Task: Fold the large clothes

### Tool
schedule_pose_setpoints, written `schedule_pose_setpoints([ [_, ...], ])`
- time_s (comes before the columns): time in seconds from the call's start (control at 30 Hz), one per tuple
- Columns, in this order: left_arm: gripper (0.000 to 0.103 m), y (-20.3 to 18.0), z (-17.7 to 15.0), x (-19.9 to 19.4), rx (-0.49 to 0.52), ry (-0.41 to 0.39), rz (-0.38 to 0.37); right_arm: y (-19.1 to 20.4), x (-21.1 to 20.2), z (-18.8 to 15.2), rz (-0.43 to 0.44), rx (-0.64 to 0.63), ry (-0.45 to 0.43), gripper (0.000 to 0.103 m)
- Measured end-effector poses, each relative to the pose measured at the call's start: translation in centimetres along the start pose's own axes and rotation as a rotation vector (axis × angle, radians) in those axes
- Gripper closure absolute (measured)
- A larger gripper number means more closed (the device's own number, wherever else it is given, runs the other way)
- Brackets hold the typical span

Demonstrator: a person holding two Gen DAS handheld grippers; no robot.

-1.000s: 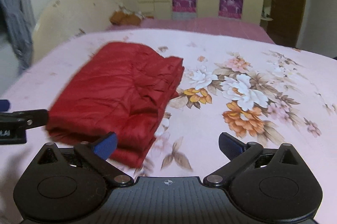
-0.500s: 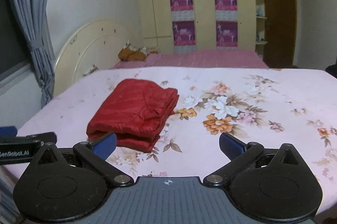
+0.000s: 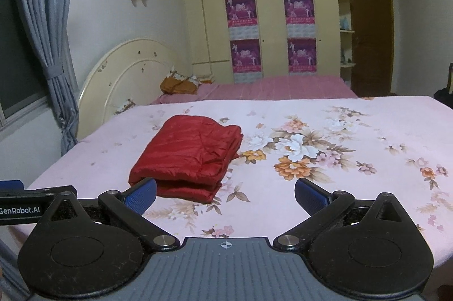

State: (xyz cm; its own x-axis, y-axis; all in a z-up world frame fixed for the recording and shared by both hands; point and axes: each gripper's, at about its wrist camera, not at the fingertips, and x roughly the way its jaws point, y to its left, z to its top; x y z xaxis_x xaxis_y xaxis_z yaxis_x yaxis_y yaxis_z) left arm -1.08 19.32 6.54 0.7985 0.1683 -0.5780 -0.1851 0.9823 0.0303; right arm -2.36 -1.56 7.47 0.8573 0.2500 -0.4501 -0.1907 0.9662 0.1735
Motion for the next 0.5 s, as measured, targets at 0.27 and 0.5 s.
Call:
schedule_pose_setpoints([
  [0.27, 0.0, -0.12, -0.16, -0.08, 0.005, 0.001, -0.001, -0.04, -0.37, -0.06, 0.0, 0.002, -0.001, 0.001],
  [0.5, 0.0, -0.22, -0.14, -0.04, 0.003, -0.002, 0.012, 0.07, -0.08, 0.1, 0.013, -0.002, -0.002, 0.001],
])
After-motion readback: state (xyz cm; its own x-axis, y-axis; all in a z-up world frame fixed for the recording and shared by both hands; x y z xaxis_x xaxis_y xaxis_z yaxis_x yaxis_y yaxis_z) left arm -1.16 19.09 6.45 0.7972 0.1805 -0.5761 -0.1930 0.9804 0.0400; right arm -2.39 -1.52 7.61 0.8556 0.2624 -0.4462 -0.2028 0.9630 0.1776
